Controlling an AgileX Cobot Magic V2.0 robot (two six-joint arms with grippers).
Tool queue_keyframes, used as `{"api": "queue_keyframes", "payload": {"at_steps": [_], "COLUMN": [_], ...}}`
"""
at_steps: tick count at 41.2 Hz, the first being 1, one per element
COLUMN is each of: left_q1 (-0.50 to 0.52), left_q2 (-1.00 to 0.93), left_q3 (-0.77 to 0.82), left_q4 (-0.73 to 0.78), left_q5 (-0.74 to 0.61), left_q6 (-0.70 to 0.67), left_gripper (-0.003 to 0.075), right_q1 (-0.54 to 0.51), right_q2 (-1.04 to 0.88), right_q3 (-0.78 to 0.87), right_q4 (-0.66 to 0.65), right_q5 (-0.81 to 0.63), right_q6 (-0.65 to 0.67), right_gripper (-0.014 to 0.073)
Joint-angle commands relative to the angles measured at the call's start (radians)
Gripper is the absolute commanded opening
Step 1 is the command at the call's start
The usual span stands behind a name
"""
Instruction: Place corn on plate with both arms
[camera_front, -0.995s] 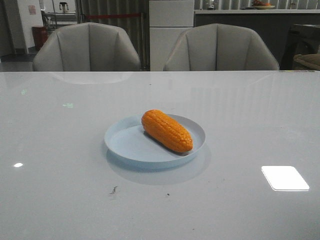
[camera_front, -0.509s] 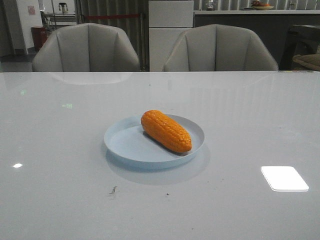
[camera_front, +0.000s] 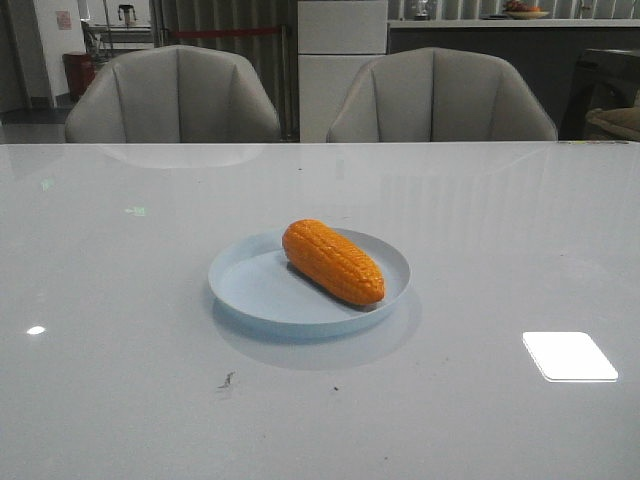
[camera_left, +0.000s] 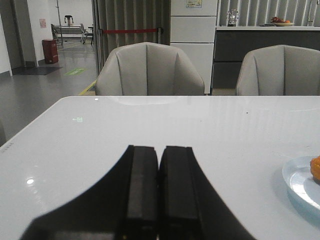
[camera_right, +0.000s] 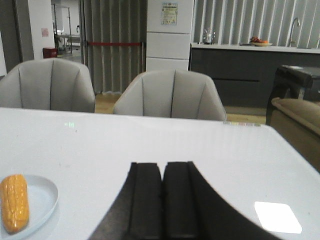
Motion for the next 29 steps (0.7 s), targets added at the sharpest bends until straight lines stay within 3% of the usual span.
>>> {"api": "queue_keyframes", "payload": {"at_steps": [1, 10, 29], "left_q1": [0.003, 0.003, 0.003], "left_q2": [-0.017, -0.017, -0.017], "left_q3": [0.038, 0.038, 0.038], "left_q4": [-0.010, -0.010, -0.010], "left_q5": [-0.076, -0.076, -0.076], "left_q6": [-0.006, -0.006, -0.006], "left_gripper": [0.0088, 0.0088, 0.0088], "right_q1": [0.002, 0.002, 0.003], "right_q2": [-0.016, -0.016, -0.016], "right_q3": [0.023, 0.144, 0.143], "right_q4": [0.000, 0.000, 0.005], "right_q5": [-0.099, -0.102, -0.046], "right_q6": [-0.001, -0.001, -0.001], "right_gripper": [0.0057, 0.0057, 0.0057]}}
